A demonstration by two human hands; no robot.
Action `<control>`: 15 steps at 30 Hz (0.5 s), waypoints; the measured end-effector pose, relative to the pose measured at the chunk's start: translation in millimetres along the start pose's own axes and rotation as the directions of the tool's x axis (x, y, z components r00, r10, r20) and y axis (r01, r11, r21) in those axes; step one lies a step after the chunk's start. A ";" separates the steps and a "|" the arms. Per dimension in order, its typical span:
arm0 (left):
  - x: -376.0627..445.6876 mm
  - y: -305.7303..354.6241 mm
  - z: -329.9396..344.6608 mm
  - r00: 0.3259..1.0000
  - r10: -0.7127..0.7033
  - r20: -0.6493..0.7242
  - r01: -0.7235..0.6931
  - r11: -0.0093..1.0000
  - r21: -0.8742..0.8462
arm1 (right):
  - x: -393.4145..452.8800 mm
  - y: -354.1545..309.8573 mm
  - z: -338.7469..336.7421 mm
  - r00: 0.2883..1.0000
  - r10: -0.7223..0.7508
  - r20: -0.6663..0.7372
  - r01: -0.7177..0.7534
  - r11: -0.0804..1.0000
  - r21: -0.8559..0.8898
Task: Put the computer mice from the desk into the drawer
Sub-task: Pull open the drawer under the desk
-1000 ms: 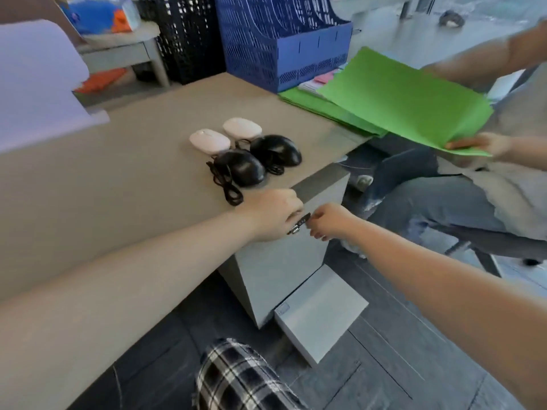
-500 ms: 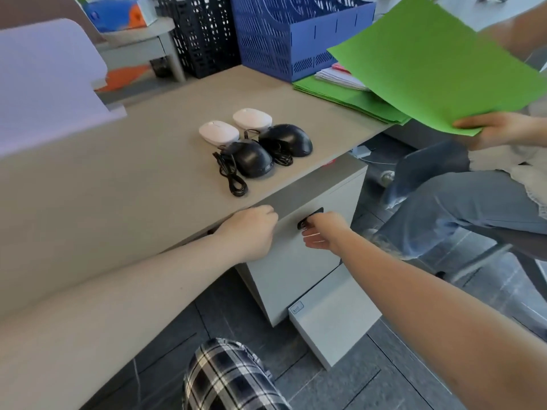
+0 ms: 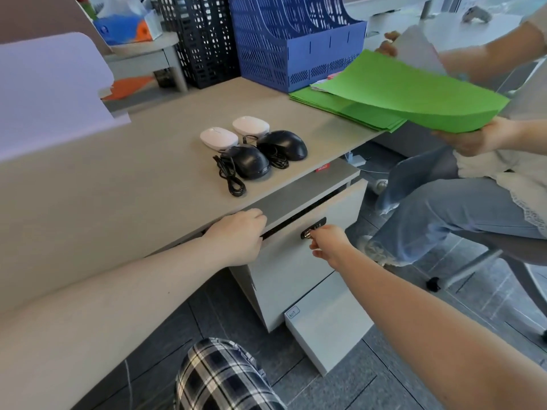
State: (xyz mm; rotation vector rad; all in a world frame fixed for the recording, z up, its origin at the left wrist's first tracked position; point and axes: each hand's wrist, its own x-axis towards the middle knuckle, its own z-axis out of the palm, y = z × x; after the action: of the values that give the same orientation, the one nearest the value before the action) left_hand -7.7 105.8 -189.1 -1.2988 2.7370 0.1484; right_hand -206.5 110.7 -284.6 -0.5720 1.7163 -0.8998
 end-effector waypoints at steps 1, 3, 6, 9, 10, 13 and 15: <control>-0.4 0.6 -1.2 1.000 -0.004 -0.004 0.004 1.000 -0.002 | -5.2 2.1 -8.0 0.999 0.027 0.019 -0.027 0.999 -0.034; -0.3 3.0 -2.0 1.000 -0.020 0.009 0.020 1.000 -0.003 | -16.4 2.5 -26.2 1.000 0.007 0.013 -0.003 0.964 -0.266; 0.1 10.7 0.5 0.998 -0.048 0.027 0.048 0.999 0.001 | -27.6 6.2 -44.3 0.867 -0.496 -0.048 0.269 0.546 -0.793; -2.6 18.9 3.6 0.997 -0.059 0.045 0.058 0.998 0.011 | -38.3 9.7 -49.2 0.623 -0.751 0.218 0.492 0.160 -0.856; -4.3 21.5 2.7 0.998 -0.052 0.043 0.051 0.998 0.024 | -41.1 7.4 -51.7 0.636 -0.716 0.287 0.516 0.119 -0.848; -10.2 26.1 -4.9 0.999 -0.009 -0.031 0.011 0.997 0.072 | -49.3 -8.9 -56.3 0.752 -0.562 0.344 0.491 0.129 -0.862; -13.0 26.2 -12.9 0.995 0.019 -0.096 -0.009 0.995 0.104 | -54.5 -20.5 -60.1 0.798 -0.498 0.340 0.454 0.125 -0.882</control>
State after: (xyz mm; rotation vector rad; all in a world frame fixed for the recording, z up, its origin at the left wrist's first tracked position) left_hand -20.5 130.6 -173.4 -1.2928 2.7916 -0.0558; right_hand -247.1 156.3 -227.4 -2.0654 2.0161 -0.1119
